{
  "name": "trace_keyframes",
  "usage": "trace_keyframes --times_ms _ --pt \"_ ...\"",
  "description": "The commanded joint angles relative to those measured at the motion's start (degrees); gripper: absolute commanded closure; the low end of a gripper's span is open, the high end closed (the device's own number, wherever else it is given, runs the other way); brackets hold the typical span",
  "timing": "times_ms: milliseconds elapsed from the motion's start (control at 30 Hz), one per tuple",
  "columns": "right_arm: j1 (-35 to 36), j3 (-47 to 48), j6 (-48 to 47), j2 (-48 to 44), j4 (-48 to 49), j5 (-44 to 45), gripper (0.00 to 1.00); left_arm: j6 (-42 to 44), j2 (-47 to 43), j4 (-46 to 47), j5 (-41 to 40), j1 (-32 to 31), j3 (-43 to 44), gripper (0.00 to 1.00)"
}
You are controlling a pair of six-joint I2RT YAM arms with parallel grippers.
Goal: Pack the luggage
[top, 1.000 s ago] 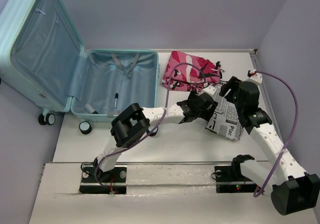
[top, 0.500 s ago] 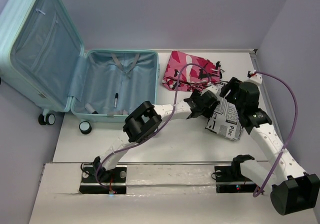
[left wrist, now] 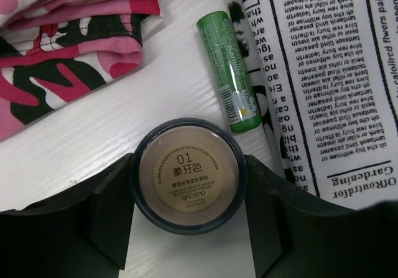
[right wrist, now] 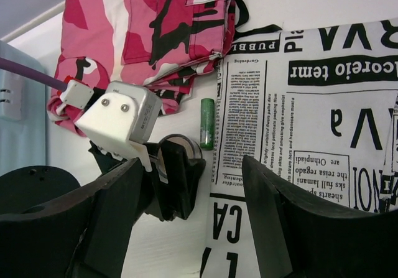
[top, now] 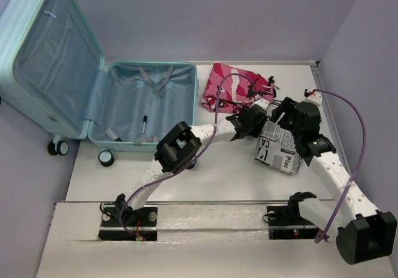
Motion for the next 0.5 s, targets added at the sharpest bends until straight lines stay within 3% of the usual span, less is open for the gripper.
trace_keyframes --times_ms 0,100,167,200,300,333,467 --pt "-0.3 -0.5 -0.7 0.4 2.6 -0.1 0.32 0.4 -3.8 3.4 -0.5 0.6 -3.0 0.45" --pt "-0.3 -0.2 -0.7 1.8 2.5 -0.1 0.45 -0.2 -9.1 6.7 -0.9 0.6 -10.3 0.58" --pt "-0.3 0.2 0.2 5.1 2.4 2.0 0.54 -1.2 -22.9 13.1 -4.0 0.7 -23.0 0.63" --pt "-0.3 0.4 0.1 6.0 2.5 2.2 0.56 -1.3 -25.8 13.8 -4.7 0.7 -25.0 0.63" --pt "-0.3 2.5 -1.1 11.4 2.4 -1.1 0.57 -1.7 -38.9 15.0 -7.0 1.3 -31.3 0.63" --pt "-0.3 2.5 -1.6 11.4 2.4 -1.1 0.57 -1.7 -39.0 15.1 -7.1 1.3 -32.8 0.63" --pt "-0.3 6.4 -2.4 20.4 2.5 -6.7 0.54 -4.9 -52.8 14.6 -6.6 6.0 -40.2 0.61"
